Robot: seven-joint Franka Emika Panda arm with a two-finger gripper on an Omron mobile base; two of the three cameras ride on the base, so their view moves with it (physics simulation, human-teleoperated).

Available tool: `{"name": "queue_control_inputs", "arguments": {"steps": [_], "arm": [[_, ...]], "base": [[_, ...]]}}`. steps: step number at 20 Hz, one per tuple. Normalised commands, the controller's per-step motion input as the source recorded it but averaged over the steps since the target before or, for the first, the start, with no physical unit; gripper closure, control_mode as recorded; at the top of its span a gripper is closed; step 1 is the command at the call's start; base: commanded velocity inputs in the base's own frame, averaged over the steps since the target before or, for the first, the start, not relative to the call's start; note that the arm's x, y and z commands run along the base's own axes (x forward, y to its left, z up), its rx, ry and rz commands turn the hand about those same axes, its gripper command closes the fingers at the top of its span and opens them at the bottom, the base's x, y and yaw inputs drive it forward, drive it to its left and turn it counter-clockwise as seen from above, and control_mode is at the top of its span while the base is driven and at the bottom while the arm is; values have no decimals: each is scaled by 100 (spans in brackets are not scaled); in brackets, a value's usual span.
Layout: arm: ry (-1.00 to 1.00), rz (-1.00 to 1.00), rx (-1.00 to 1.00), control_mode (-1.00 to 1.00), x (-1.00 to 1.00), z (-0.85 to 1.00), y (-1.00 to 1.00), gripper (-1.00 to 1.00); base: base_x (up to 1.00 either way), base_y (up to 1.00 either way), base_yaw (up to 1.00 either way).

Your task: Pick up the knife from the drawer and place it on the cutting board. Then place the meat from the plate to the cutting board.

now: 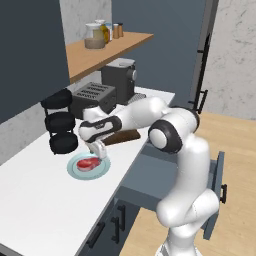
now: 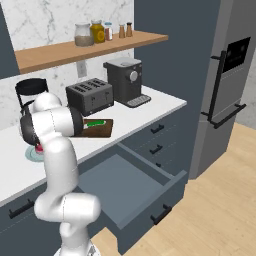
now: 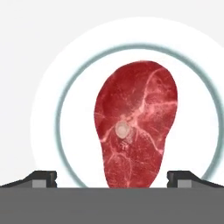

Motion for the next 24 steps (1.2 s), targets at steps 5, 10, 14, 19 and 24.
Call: {"name": "queue_control_inputs", "arguments": {"steps": [5, 10, 14, 19, 24], "arm": [[0, -21, -4, -100, 0, -7, 1, -100], [0, -21, 0, -100, -1, -16, 0, -100], [0, -13, 0, -100, -26, -14, -1, -100], [0, -8, 0, -100, -14, -23, 0, -100], [0, -1, 0, -100, 6, -15, 0, -100]], "base": [[0, 0, 0], [0, 0, 0], [0, 0, 0], [0, 0, 0], [0, 0, 0]]}}
